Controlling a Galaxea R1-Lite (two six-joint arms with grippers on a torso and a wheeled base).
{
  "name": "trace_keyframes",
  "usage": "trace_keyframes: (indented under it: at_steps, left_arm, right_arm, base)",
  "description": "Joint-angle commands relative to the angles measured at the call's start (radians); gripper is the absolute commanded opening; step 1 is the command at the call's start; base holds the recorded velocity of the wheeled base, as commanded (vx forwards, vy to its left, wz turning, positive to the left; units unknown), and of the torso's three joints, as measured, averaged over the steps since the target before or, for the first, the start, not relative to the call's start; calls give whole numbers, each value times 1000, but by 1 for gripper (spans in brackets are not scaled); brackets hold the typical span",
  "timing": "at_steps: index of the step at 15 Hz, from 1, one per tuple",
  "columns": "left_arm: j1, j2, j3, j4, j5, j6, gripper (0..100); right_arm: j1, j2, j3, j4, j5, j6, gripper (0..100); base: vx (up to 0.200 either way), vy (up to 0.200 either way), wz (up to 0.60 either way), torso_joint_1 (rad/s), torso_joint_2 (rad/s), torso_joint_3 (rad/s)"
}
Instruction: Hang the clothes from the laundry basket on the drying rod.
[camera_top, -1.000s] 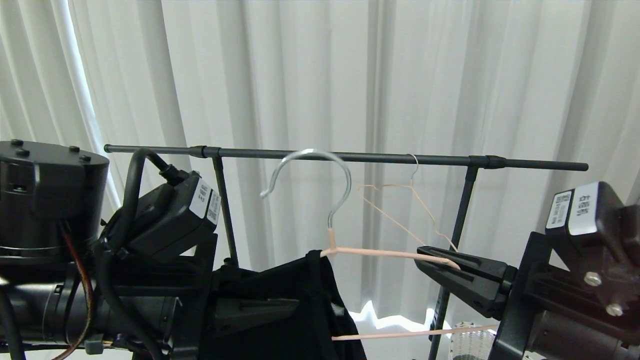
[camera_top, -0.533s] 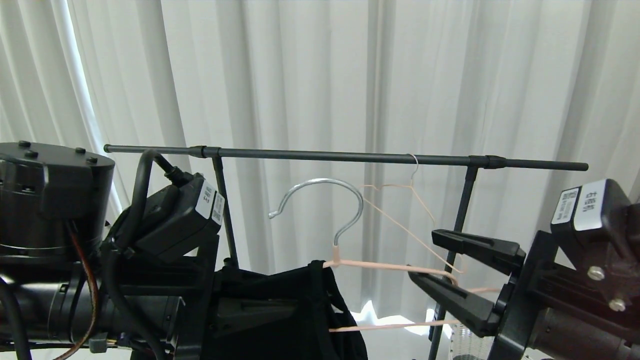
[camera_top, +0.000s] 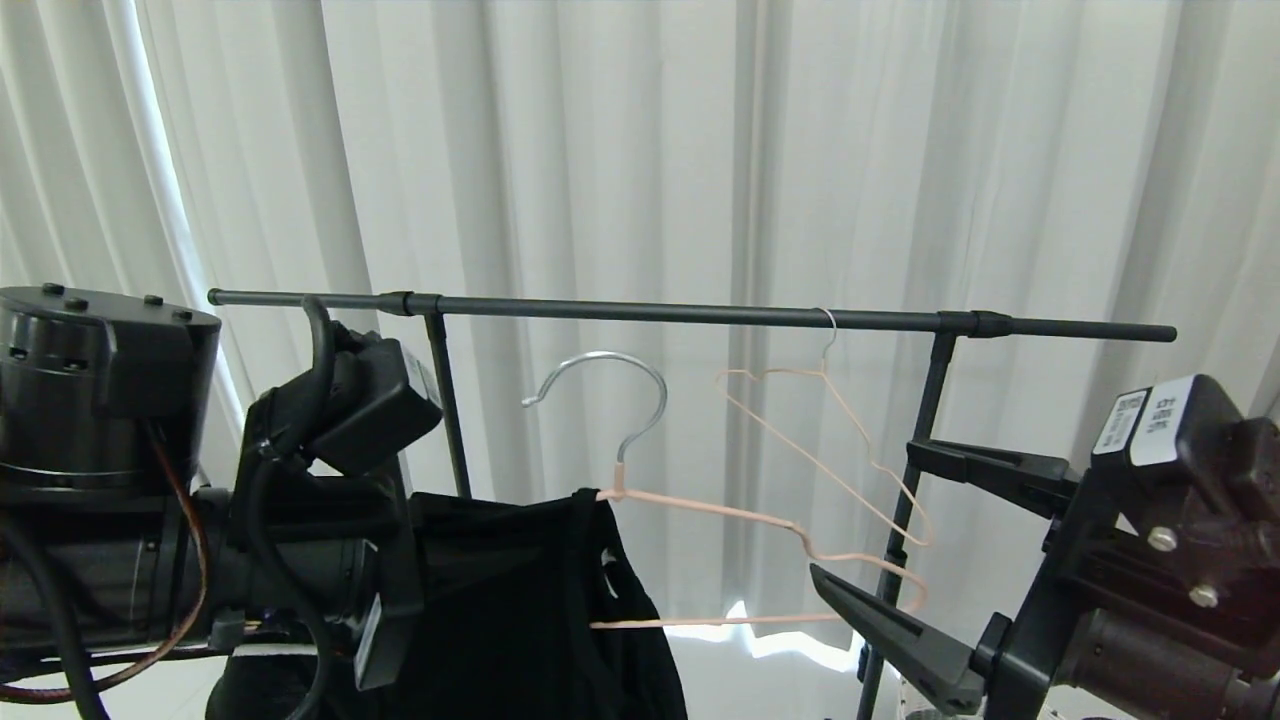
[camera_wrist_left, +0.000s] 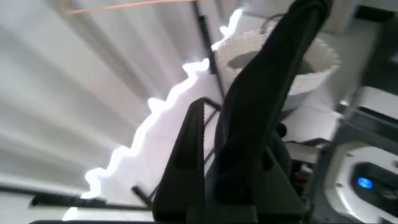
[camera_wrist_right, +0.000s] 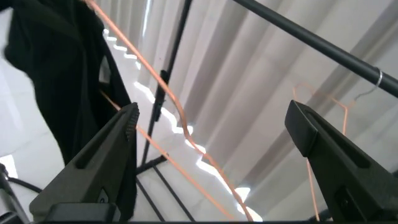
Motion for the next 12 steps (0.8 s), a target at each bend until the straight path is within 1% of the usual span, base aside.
trace_keyframes:
  at_steps: [1,3,4,5,6,8,9,12]
  left_arm:
    - [34,3,2,-38,19,-1,0]
    - [88,35,-1,-115,30,-3,0]
    - [115,57,-3,-169,44,-8,0]
    - [125,75,-12,-221,73,-23,0]
    - [123,84,-31,-258,96,-60,0]
    - [109,101,-93,-288,104,-129,0]
    - [106,109,-124,-288,104,-141,0]
    - [101,127,-184,-288,102,-143,0]
  right_arm:
    - [-21,-4,25,0,3,2,100]
    - [-27,-3,54,0,6,9,100]
    - [-44,-1,77,0,4,9,100]
    - [-56,0,94,0,6,25,100]
    - [-63,2,95,0,6,60,100]
    - [-86,31,75,0,7,146,100]
    - [-87,55,55,0,9,190,100]
    - [-87,154,-37,3,15,321,100]
  base:
    - [0,0,0,0,0,0]
    - [0,0,0,0,0,0]
    - [0,0,0,0,0,0]
    - [0,0,0,0,0,0]
    - [0,0,0,0,0,0]
    - [0,0,0,0,0,0]
    - [0,0,0,0,0,0]
    - [0,0,0,0,0,0]
